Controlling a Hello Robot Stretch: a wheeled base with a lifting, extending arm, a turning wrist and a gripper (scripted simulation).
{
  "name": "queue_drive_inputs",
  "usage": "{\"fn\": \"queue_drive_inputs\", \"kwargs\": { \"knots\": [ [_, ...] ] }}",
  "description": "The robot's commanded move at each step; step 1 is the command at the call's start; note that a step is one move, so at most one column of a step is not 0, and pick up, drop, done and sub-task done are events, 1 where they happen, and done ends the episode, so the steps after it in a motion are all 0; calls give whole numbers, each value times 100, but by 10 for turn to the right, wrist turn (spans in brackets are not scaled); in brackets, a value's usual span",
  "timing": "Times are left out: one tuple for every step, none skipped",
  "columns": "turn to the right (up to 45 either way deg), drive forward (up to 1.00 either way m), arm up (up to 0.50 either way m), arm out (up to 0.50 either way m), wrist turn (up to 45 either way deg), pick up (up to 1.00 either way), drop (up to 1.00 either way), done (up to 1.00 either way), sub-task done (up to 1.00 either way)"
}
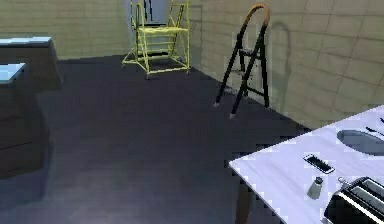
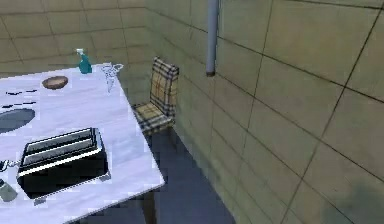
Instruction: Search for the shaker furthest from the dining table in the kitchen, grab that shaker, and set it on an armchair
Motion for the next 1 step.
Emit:
{"fn": "queue_drive_inputs", "kwargs": {
  "knots": [
    [-240,0,0,0,0,0,0,0,0]
  ]
}}
